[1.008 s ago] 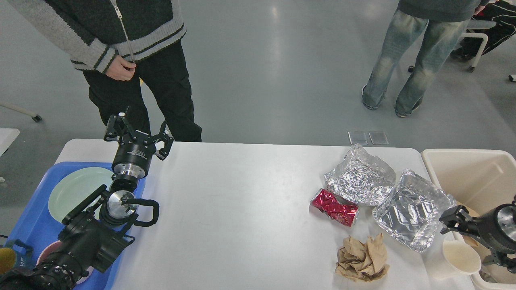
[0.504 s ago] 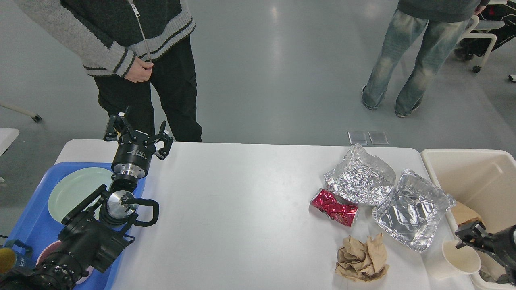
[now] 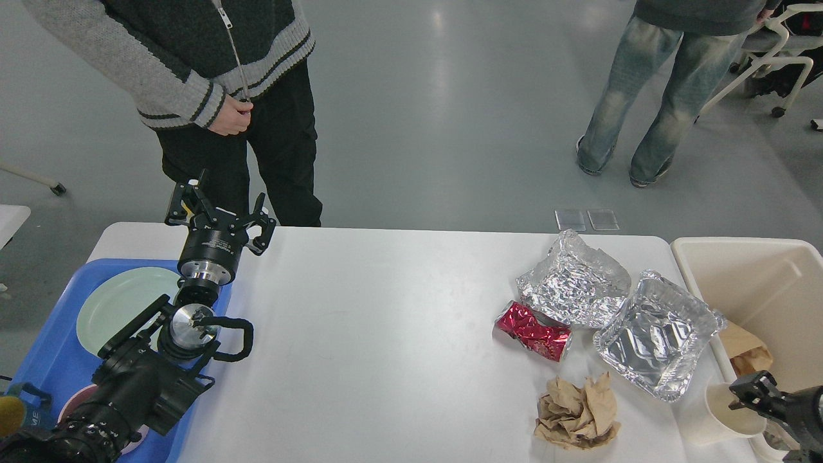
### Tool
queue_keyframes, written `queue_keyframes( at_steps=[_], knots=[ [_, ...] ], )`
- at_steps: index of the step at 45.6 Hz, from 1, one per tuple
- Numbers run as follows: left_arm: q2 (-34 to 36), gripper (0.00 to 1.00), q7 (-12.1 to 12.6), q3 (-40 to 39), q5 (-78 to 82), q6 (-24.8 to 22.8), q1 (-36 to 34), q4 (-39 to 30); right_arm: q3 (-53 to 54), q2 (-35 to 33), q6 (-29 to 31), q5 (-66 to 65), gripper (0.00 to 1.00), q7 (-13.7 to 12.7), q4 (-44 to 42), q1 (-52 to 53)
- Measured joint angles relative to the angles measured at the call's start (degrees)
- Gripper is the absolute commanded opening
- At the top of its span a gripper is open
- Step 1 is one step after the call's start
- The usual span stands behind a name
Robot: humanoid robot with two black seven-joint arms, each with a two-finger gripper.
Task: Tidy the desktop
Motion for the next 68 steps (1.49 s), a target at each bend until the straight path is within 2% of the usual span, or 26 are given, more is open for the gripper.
queue_keyframes(
  at_steps=[4,23,39,44,48,53,60,64,68],
  knots=[
    [0.02,0.97,0.0,0.0,0.0,0.0,0.0,0.0,0.32,0.53,-0.95,0.25,0.0,1.77,-0.06,-1.52],
    [0.02,0.97,0.0,0.0,0.0,0.0,0.0,0.0,2.37,1.14,-5.56,0.9,0.0,2.51,0.33,-4.16],
    [0.02,0.97,0.0,0.0,0.0,0.0,0.0,0.01,2.36,1.1,-5.27,0.45,0.0,2.61,1.03,-3.87],
    [0.02,0.97,0.0,0.0,0.0,0.0,0.0,0.01,1.89,0.26,-5.12,-0.2,0.0,2.6,3.11,-1.49],
    [0.02,0.97,0.0,0.0,0.0,0.0,0.0,0.01,1.06,-2.95,-4.28,-1.88,0.0,2.14,5.87,4.61],
    [0.03,0.97,0.0,0.0,0.0,0.0,0.0,0.01,0.29,-6.92,2.14,-8.59,0.0,0.87,6.59,14.26],
    [0.02,0.97,0.0,0.0,0.0,0.0,0.0,0.01,0.34,-9.69,18.75,-17.01,0.0,-0.21,7.4,29.96],
    [0.01,0.97,0.0,0.0,0.0,0.0,0.0,0.01,0.67,-6.68,26.47,-17.84,0.0,-0.49,7.96,39.02],
    [0.01,0.97,0.0,0.0,0.0,0.0,0.0,0.01,0.76,-0.78,30.45,-17.99,0.0,-0.61,8.32,45.28]
  ],
)
